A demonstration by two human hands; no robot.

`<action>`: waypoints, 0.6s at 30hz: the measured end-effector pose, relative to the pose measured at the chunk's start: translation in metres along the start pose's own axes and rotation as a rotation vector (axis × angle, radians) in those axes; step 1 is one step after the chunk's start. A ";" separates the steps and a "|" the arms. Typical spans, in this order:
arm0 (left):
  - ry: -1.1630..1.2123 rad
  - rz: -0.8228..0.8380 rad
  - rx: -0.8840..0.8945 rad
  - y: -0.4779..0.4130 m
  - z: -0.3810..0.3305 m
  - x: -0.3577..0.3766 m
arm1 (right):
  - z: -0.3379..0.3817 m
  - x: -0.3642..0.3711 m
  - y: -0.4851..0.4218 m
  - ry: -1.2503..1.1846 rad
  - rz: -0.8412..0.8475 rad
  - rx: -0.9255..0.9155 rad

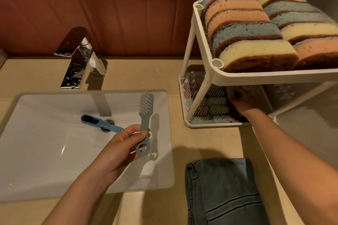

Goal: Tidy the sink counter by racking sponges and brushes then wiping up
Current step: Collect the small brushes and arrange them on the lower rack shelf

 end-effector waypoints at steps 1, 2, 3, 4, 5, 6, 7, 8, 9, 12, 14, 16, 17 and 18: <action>-0.005 0.003 0.005 0.000 -0.001 0.001 | -0.001 0.000 0.001 0.026 0.001 -0.006; -0.016 0.006 0.010 0.000 -0.001 0.001 | -0.001 0.000 0.002 0.038 -0.004 -0.010; -0.035 0.009 0.016 0.001 -0.002 0.002 | 0.000 -0.002 0.005 0.042 -0.017 -0.015; -0.059 0.014 0.024 0.000 -0.003 0.002 | 0.001 -0.004 0.007 0.042 -0.039 -0.023; -0.089 0.021 0.035 0.000 -0.004 0.003 | 0.002 -0.007 0.011 0.043 -0.063 -0.041; -0.125 0.031 0.048 0.000 -0.005 0.004 | 0.004 -0.010 0.017 0.033 -0.086 -0.059; -0.163 0.046 0.063 0.000 -0.006 0.006 | 0.007 -0.012 0.025 0.013 -0.102 -0.079; -0.201 0.060 0.079 0.001 -0.007 0.008 | 0.009 -0.014 0.035 -0.032 -0.110 -0.086; -0.238 0.071 0.096 0.001 -0.008 0.010 | 0.013 -0.016 0.046 -0.096 -0.110 -0.090; -0.335 0.105 0.137 0.002 -0.011 0.014 | 0.030 -0.010 0.080 -0.246 -0.073 -0.130; -0.369 0.143 0.151 0.003 -0.010 0.018 | 0.049 -0.001 0.103 -0.293 -0.003 -0.165; -0.400 0.177 0.157 0.005 -0.009 0.022 | 0.070 0.010 0.129 -0.356 0.082 -0.214; -0.414 0.198 0.159 0.006 -0.008 0.025 | 0.081 0.016 0.142 -0.386 0.130 -0.240; -0.425 0.218 0.162 0.007 -0.007 0.028 | 0.091 0.024 0.154 -0.423 0.183 -0.255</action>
Point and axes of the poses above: each hand's wrist, its own y-axis away from the middle knuckle, its own x-axis out of the palm, z = x × y, the point moved 10 cm from there along -y, towards the middle knuckle, and after that the axes turned 1 degree about -z, right-handed, at the moved point
